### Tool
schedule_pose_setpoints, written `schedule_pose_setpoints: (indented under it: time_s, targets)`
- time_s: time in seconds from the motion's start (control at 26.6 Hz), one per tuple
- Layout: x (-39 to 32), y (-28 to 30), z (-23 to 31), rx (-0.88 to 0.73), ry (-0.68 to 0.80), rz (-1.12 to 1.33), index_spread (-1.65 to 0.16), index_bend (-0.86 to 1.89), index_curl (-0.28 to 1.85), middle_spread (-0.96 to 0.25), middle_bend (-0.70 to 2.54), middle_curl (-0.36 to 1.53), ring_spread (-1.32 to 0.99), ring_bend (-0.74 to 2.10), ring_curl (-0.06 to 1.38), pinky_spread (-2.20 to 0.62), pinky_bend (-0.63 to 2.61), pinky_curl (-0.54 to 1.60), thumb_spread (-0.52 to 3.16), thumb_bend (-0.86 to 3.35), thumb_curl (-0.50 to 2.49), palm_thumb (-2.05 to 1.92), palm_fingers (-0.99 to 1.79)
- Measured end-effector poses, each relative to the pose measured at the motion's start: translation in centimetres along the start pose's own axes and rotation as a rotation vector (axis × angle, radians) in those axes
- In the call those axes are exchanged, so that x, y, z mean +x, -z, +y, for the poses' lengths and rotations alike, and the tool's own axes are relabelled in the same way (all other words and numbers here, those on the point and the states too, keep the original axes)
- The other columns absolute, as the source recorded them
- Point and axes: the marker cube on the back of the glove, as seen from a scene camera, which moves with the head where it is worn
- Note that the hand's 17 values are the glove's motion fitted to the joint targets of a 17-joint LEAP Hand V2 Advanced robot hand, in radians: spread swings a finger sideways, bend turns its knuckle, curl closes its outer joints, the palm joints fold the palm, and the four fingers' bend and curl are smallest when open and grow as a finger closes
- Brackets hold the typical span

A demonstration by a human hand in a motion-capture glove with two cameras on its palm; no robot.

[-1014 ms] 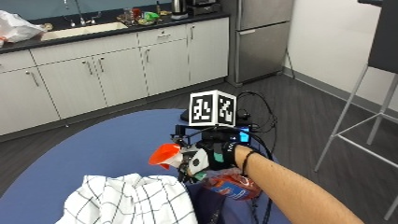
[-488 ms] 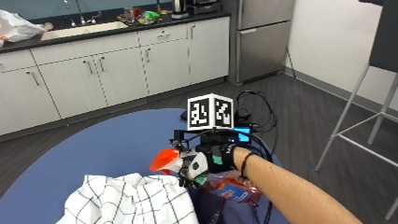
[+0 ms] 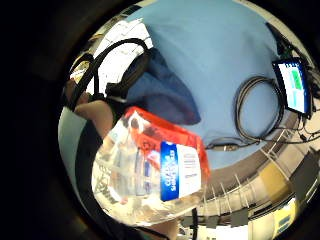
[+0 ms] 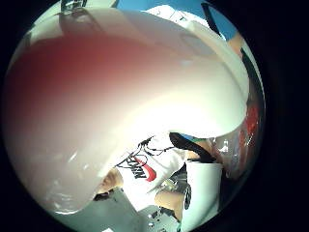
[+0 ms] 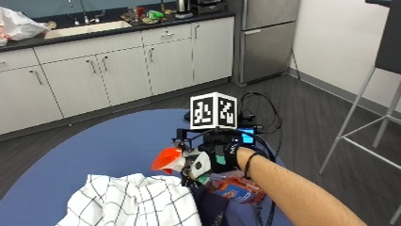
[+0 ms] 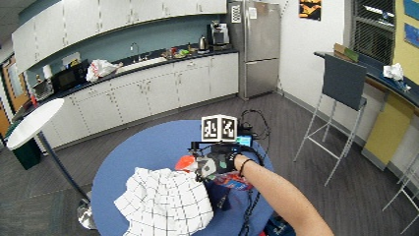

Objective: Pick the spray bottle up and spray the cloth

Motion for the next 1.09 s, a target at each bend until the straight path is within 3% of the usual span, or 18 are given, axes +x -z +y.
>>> schedule_pose_setpoints:
  time_s: [0.34,0.64,0.83,1.09]
  targets:
    - [-4.8,2.1,2.2,0.153,0.156,-0.028,-0.22,0.12,0.31,-0.1,0.5,0.49,-0.13,0.58,0.43,0.02,0.31,0.32,0.72,-0.03,0.62,0.93,1.15]
    - [-12.1,4.6,3.1,0.447,0.475,-0.304,-0.22,0.11,0.3,-0.11,0.49,0.49,-0.13,0.58,0.43,0.02,0.32,0.33,0.74,-0.03,0.62,0.92,1.14]
    - [-21.8,5.1,-0.3,0.57,0.693,-0.545,-0.23,0.11,0.3,-0.11,0.5,0.49,-0.12,0.58,0.43,0.02,0.3,0.33,0.77,-0.03,0.62,0.91,1.13]
    - [-25.0,3.2,-5.7,0.638,0.654,-0.567,-0.23,0.11,0.29,-0.11,0.5,0.49,-0.12,0.58,0.43,0.02,0.3,0.33,0.8,-0.03,0.61,0.91,1.13]
